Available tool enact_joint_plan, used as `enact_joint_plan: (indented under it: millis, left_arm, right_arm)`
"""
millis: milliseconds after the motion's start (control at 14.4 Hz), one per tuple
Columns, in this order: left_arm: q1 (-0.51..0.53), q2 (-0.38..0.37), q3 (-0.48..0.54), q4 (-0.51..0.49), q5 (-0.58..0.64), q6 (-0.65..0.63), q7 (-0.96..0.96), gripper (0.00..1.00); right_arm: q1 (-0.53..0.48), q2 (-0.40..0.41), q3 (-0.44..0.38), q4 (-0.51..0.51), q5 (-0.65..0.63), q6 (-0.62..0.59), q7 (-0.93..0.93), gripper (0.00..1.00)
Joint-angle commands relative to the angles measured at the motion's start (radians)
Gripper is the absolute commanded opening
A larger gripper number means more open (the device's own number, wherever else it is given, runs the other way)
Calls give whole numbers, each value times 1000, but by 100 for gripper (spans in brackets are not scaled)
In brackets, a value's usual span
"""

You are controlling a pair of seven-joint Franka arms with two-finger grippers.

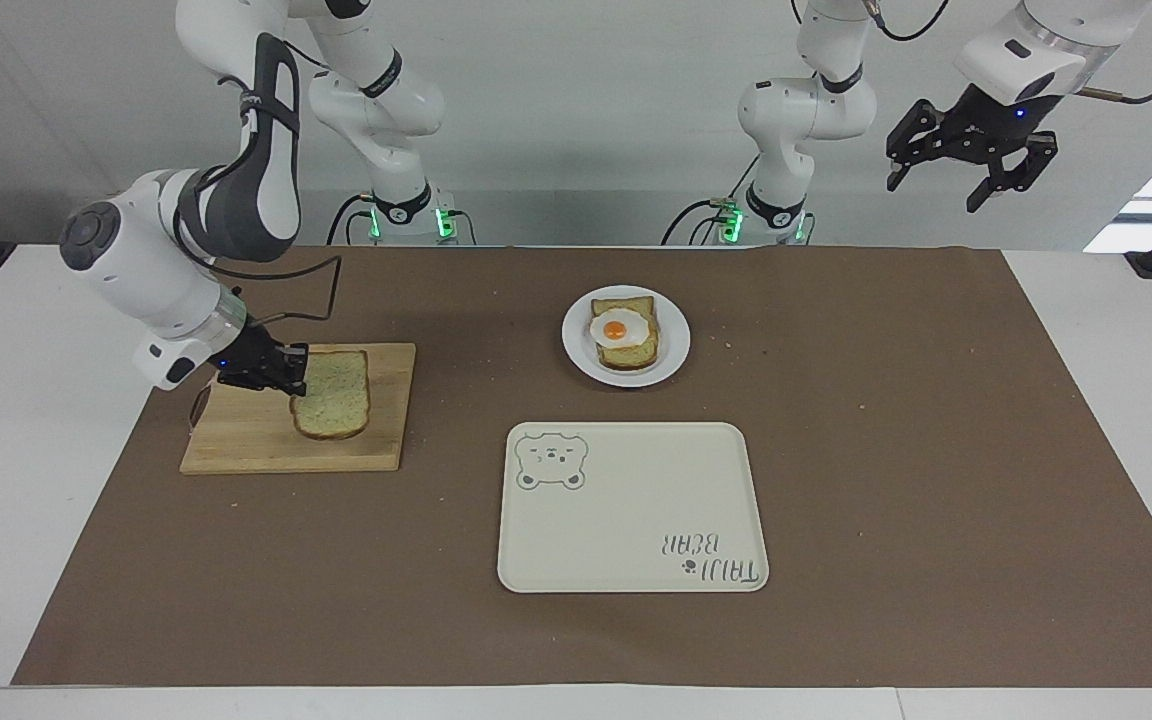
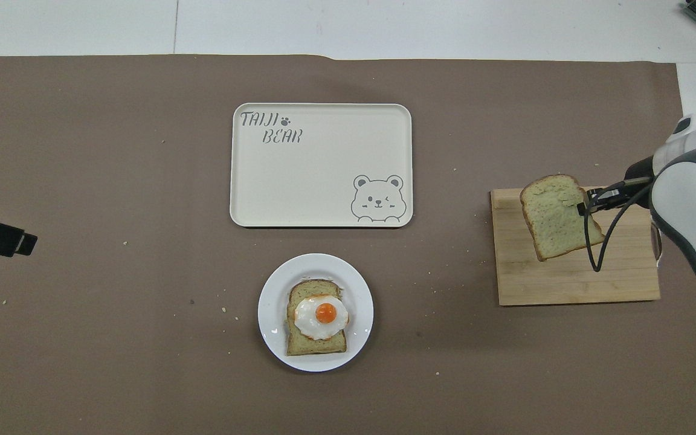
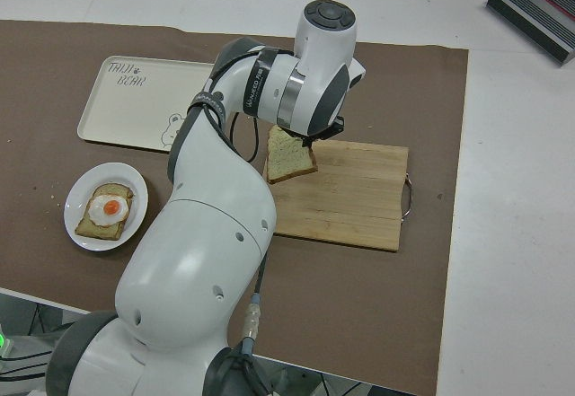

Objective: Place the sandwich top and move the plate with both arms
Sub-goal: 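Lift the bread slice off the board with the right gripper, then carry the bread slice over the egg toast and lower it with the right gripper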

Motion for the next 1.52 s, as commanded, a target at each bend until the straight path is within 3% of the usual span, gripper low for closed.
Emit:
enact_joint_plan:
  millis: [0, 277, 969, 1246, 1453]
  left_arm:
    - [9, -23, -6, -24, -14, 4, -4, 100]
    - [6, -25, -6, -26, -14, 2, -4, 100]
    - [1, -54, -18, -70, -15, 7, -4, 100]
    - [0, -52, -18, -70, -17, 11, -4, 100]
    - [-8, -52, -18, -70, -17, 10, -4, 100]
  right_arm:
    - [-8, -39, 54, -6, 18, -76, -15, 0]
    - [30, -53, 100, -25, 72, -86, 71, 0]
    - [469, -64, 100, -107, 92, 187, 591, 0]
    - [586, -26, 100, -112, 93, 246, 703, 0]
    - [612, -26, 100, -127, 156, 249, 720, 0]
